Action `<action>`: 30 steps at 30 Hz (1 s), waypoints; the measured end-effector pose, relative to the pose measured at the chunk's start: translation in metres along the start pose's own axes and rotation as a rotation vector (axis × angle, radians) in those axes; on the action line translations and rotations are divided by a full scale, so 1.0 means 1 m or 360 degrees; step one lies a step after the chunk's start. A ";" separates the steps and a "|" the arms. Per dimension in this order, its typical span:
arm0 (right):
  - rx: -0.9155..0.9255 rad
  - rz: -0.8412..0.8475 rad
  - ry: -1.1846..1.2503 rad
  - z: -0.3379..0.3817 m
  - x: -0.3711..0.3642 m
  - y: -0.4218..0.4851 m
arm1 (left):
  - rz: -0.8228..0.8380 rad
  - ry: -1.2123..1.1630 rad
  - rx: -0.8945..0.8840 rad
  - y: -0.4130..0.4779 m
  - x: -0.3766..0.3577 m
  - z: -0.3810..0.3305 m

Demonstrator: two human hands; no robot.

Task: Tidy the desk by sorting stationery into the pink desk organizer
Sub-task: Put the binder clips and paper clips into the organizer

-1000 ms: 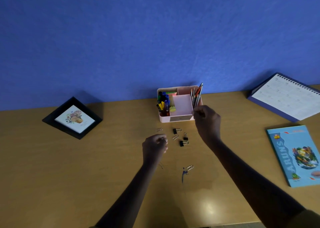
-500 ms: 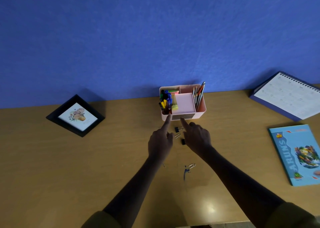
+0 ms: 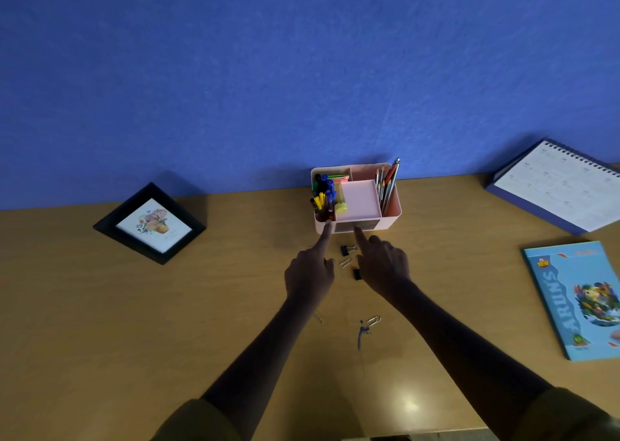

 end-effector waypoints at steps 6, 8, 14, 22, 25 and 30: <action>0.0015 0.0004 -0.0035 0.003 -0.001 -0.003 | -0.0010 0.0025 0.0013 0.003 0.002 0.000; 0.0015 -0.0001 -0.0029 0.003 0.000 -0.008 | -0.0010 0.0017 0.0018 0.003 0.003 0.000; 0.0030 -0.0018 -0.0013 0.004 -0.001 -0.032 | -0.0005 0.0010 0.0030 0.006 0.006 0.002; 0.0022 -0.0016 0.0074 0.005 -0.008 -0.069 | -0.0019 -0.0009 0.0033 0.004 0.006 0.001; 0.0026 -0.0022 0.0124 0.003 -0.008 -0.077 | -0.0022 -0.0030 0.0007 0.003 0.005 0.003; -0.0096 -0.0112 0.0394 -0.015 -0.006 -0.085 | -0.0117 -0.0136 -0.0046 -0.003 0.003 0.004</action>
Point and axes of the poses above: each hand's wrist, its own y-axis towards the middle knuckle, its own x-axis out of the back of the hand, z = x × y, the point moved 2 cm from there along y, towards the middle knuckle, and after that the axes turned 8 degrees about -z, right-handed, at the moved point
